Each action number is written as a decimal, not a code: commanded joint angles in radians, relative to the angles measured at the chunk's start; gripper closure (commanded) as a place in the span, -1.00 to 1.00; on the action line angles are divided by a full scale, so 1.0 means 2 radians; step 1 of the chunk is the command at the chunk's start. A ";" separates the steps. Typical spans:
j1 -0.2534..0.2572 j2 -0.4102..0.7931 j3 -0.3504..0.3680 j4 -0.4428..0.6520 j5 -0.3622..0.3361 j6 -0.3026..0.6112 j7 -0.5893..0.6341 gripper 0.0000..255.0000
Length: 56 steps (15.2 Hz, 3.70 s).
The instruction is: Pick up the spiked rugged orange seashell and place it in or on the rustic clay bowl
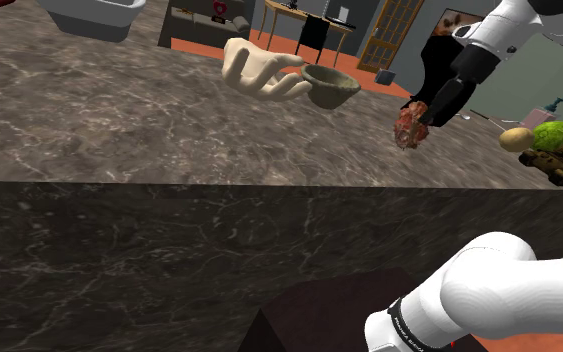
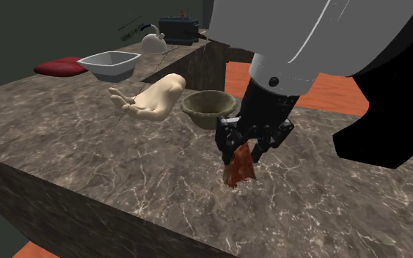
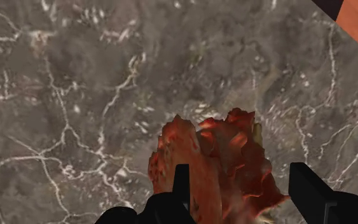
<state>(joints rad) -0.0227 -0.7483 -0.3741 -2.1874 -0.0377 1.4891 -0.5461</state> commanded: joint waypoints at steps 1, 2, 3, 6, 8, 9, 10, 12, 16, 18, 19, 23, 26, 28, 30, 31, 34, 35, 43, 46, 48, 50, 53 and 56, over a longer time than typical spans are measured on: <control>0.002 0.005 0.002 0.017 0.002 -0.013 0.002 1.00; 0.003 0.007 0.002 0.026 0.003 -0.018 0.002 1.00; 0.004 0.010 0.003 0.034 0.004 -0.024 0.003 1.00; 0.007 0.018 0.004 0.061 0.007 -0.042 0.005 1.00; 0.008 0.025 0.004 0.079 0.009 -0.054 0.006 1.00; 0.009 0.028 0.005 0.088 0.010 -0.060 0.006 1.00; 0.010 0.031 0.005 0.098 0.012 -0.066 0.007 1.00; 0.012 0.038 0.005 0.117 0.014 -0.079 0.008 1.00; 0.016 0.053 0.004 0.156 0.018 -0.103 0.009 1.00; 0.019 0.061 0.004 0.177 0.020 -0.116 0.010 1.00; 0.020 0.066 0.004 0.188 0.021 -0.122 0.010 1.00; 0.024 0.084 0.001 0.232 0.026 -0.148 0.011 1.00; 0.028 0.099 -0.001 0.267 0.030 -0.168 0.011 1.00; 0.032 0.116 -0.002 0.281 0.036 -0.166 0.014 1.00; 0.039 0.149 -0.004 0.307 0.047 -0.160 0.019 1.00; 0.043 0.167 -0.005 0.322 0.053 -0.158 0.021 1.00; 0.052 0.221 -0.010 0.371 0.072 -0.155 0.026 1.00; 0.055 0.241 -0.013 0.390 0.079 -0.156 0.027 1.00; 0.043 0.439 -0.045 0.621 0.174 -0.207 0.030 1.00; 0.037 0.466 -0.043 0.642 0.186 -0.203 0.033 1.00; 0.051 0.442 -0.040 0.594 0.170 -0.175 0.033 1.00; 0.060 0.423 -0.037 0.553 0.157 -0.151 0.033 1.00; 0.069 0.399 -0.032 0.501 0.143 -0.119 0.033 1.00; 0.075 0.380 -0.028 0.455 0.132 -0.090 0.033 1.00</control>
<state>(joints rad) 0.1234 0.0248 -0.4325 -1.2471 0.2336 1.2896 -0.4795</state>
